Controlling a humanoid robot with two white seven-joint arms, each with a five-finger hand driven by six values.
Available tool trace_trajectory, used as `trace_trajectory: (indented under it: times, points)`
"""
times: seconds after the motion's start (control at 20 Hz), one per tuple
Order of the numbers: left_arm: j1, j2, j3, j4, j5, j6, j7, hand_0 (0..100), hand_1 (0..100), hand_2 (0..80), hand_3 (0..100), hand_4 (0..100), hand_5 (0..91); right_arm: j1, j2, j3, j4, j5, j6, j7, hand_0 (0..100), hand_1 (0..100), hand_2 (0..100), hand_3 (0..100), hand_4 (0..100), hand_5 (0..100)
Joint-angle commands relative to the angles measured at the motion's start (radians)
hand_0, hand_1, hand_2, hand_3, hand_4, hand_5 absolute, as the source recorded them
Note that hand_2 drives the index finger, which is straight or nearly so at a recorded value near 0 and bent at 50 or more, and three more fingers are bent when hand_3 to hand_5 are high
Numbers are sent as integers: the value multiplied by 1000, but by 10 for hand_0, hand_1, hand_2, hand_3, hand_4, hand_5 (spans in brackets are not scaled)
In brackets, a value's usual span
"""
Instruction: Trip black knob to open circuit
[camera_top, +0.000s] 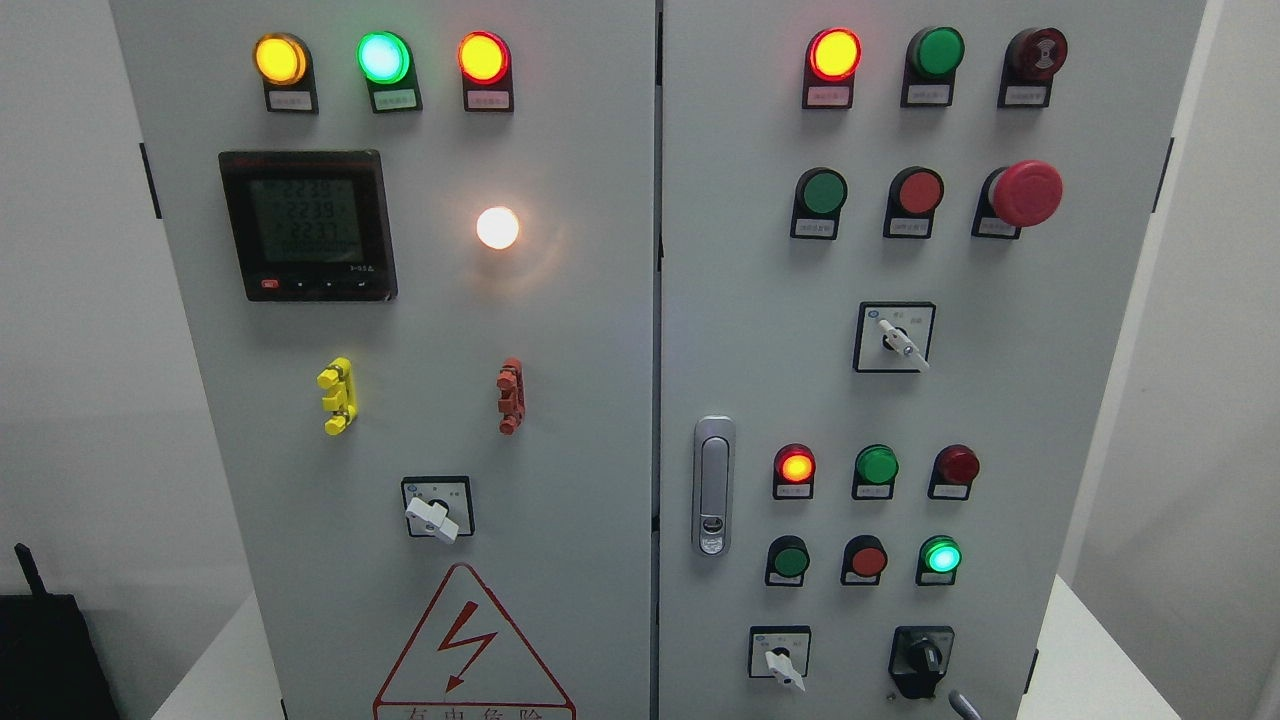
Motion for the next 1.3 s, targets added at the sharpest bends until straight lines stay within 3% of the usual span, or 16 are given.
trace_trajectory:
  times: [0.0, 0.4, 0.55, 0.6, 0.65, 0.7, 0.8, 0.95, 1.05, 1.25]
  points:
    - [0, 0, 0, 0, -23, 1, -1, 120, 389, 0, 0, 0, 0, 39, 14, 29, -36, 0, 0, -1, 0, 0, 0, 1000, 955, 975]
    - [0, 0, 0, 0, -23, -1, -1, 120, 389, 0, 0, 0, 0, 143, 18, 34, -99, 0, -9, -1, 0, 0, 0, 1000, 893, 867]
    - [0, 0, 0, 0, -23, -1, -1, 120, 389, 0, 0, 0, 0, 161, 26, 32, -105, 0, -12, 1, 0, 0, 0, 879, 744, 699]
    - [0, 0, 0, 0, -23, 1, -1, 120, 389, 0, 0, 0, 0, 164, 28, 31, -105, 0, -12, 10, 0, 0, 0, 751, 567, 519]
    - [0, 0, 0, 0, -23, 1, -1, 120, 389, 0, 0, 0, 0, 166, 29, 31, -105, 0, -15, 27, 0, 0, 0, 694, 518, 470]
    - [0, 0, 0, 0, -23, -1, -1, 120, 389, 0, 0, 0, 0, 172, 34, 31, -105, 0, -24, 41, 0, 0, 0, 506, 355, 358]
    - [0, 0, 0, 0, -23, -1, -1, 120, 389, 0, 0, 0, 0, 178, 35, 31, -105, -1, -41, 49, 0, 0, 0, 328, 214, 265]
    - [0, 0, 0, 0, -23, 1, -1, 120, 389, 0, 0, 0, 0, 192, 35, 32, -110, -1, -54, 49, 0, 0, 0, 85, 2, 41]
    - [0, 0, 0, 0, -23, -1, -1, 120, 389, 0, 0, 0, 0, 203, 35, 32, -115, -1, -60, 49, 0, 0, 0, 21, 0, 0]
    - [0, 0, 0, 0, -23, -1, -1, 120, 389, 0, 0, 0, 0, 212, 35, 35, -116, -1, -63, 50, 0, 0, 0, 0, 0, 0]
